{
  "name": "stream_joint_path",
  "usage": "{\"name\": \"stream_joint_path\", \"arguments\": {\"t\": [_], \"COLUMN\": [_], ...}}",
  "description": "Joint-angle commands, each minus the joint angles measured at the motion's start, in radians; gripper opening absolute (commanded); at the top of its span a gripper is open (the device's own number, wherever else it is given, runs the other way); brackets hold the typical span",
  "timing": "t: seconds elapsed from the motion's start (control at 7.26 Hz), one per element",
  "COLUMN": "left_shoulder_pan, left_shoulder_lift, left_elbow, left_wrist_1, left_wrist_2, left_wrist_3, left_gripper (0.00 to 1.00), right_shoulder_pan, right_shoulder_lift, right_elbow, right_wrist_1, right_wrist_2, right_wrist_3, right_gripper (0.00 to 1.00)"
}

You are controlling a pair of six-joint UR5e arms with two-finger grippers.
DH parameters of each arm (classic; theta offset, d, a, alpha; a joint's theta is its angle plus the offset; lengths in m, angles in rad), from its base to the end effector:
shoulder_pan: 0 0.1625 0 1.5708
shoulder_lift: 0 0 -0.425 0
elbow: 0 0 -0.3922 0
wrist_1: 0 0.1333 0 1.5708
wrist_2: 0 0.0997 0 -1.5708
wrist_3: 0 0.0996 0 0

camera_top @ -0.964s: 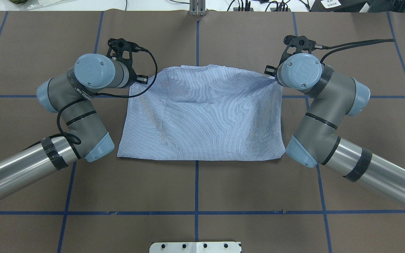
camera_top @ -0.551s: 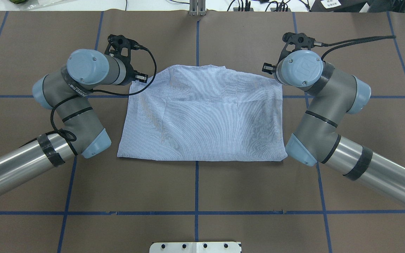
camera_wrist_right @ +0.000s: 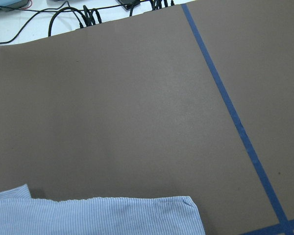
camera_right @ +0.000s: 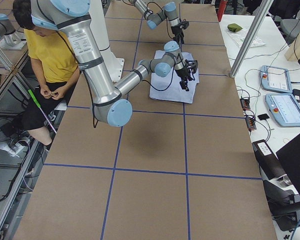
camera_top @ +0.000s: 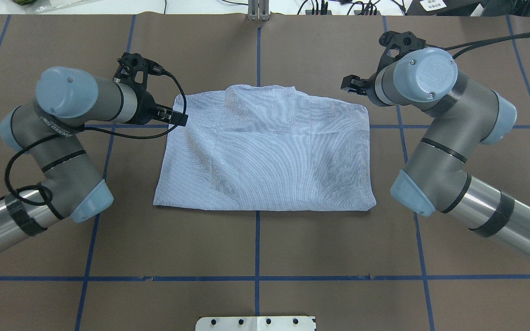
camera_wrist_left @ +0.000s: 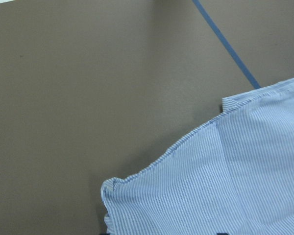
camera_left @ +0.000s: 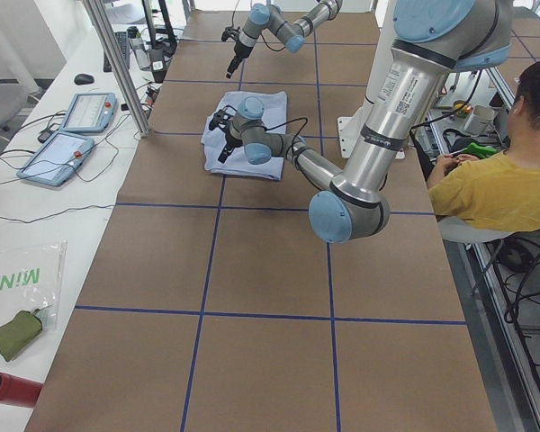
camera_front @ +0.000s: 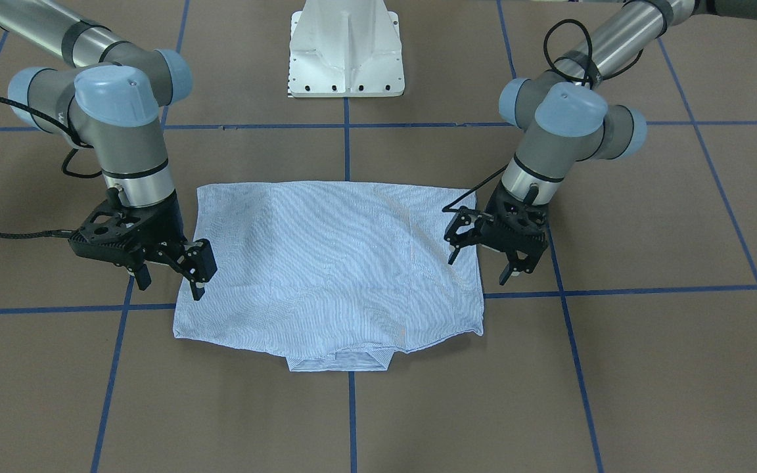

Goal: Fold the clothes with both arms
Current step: 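Release the hem, draw the left gripper back while the right gripper rises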

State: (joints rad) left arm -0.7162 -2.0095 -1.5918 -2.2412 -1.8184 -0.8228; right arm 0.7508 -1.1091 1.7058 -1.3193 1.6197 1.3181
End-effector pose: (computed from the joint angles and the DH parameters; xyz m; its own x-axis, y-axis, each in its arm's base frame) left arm 0.4278 -0.5167 0.3243 0.5551 0.3911 -0.7341 0.1252 0.8332 0.5386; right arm -0.3908 -0.5403 0.3136 0.6318 0.2480 0.7343 -0.5129 0.8441 0.1562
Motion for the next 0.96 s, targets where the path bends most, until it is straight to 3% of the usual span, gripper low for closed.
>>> {"name": "stream_joint_path", "arguments": {"t": [0.0, 0.14, 0.41, 0.55, 0.69, 0.83], "left_shoulder_pan": [0.099, 0.13, 0.216, 0.26, 0.28, 0.282], "left_shoulder_lift": [0.145, 0.179, 0.189, 0.201, 0.202, 0.204], "left_elbow": [-0.069, -0.074, -0.077, -0.08, -0.079, -0.08], "left_wrist_1": [-0.129, -0.191, -0.193, -0.198, -0.198, -0.198], "left_wrist_2": [0.007, 0.023, 0.088, 0.12, 0.138, 0.139], "left_wrist_3": [-0.122, -0.16, -0.228, -0.274, -0.292, -0.295], "left_gripper": [1.0, 1.0, 1.0, 0.93, 0.83, 0.55], "right_shoulder_pan": [0.001, 0.001, -0.001, -0.001, -0.001, -0.002], "right_shoulder_lift": [-0.008, -0.009, -0.008, -0.008, -0.008, -0.008], "right_elbow": [0.017, 0.015, 0.015, 0.017, 0.015, 0.015], "right_wrist_1": [0.0, 0.0, 0.0, 0.0, 0.0, 0.0], "right_wrist_2": [0.0, -0.001, -0.003, -0.004, -0.004, -0.004], "right_wrist_3": [0.001, 0.001, 0.001, 0.001, 0.0, 0.0], "right_gripper": [1.0, 1.0, 1.0, 1.0, 1.0, 1.0]}}
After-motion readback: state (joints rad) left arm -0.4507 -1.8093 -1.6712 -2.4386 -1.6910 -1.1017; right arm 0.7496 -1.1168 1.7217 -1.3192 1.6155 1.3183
